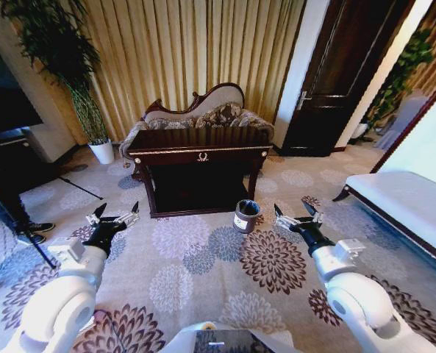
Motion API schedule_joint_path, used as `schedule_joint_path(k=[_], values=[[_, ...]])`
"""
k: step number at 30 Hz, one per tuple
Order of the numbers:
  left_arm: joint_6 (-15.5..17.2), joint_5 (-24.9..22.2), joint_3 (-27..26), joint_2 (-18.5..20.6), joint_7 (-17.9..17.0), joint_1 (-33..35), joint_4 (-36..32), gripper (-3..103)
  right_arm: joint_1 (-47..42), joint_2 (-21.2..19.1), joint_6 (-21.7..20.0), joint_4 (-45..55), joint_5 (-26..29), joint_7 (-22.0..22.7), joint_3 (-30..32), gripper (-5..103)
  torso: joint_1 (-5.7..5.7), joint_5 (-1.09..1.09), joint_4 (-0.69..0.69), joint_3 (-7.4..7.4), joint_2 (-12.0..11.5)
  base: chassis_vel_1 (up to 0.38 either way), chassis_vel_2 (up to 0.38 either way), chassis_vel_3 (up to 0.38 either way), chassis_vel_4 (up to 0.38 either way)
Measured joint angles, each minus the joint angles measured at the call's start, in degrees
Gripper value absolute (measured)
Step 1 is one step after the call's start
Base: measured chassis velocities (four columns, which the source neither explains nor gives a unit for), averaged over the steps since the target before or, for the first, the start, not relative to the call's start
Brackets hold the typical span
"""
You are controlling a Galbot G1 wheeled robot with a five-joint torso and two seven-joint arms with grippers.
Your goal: Move to the front of the table and place the trash on the table into the trash bin.
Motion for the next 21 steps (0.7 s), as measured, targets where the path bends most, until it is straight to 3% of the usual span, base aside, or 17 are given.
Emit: schedule_joint_path(k=[11,21], values=[[0.2,0.1,0.1,0.1,0.1,-0.2,0.0,100,-0.5,0.2,0.0,0.5,0.0,0.0,0.5,100,-0.01,0.0,0.0,0.0,0.0,0.005,0.003,0.002,0.003],[-2.2,1.2,0.5,0.0,-0.4,0.2,0.0,100,-0.4,0.2,0.1,0.5,0.1,0.1,0.5,100,-0.01,0.0,0.0,-0.01,0.0,0.014,0.007,0.016,0.011]])
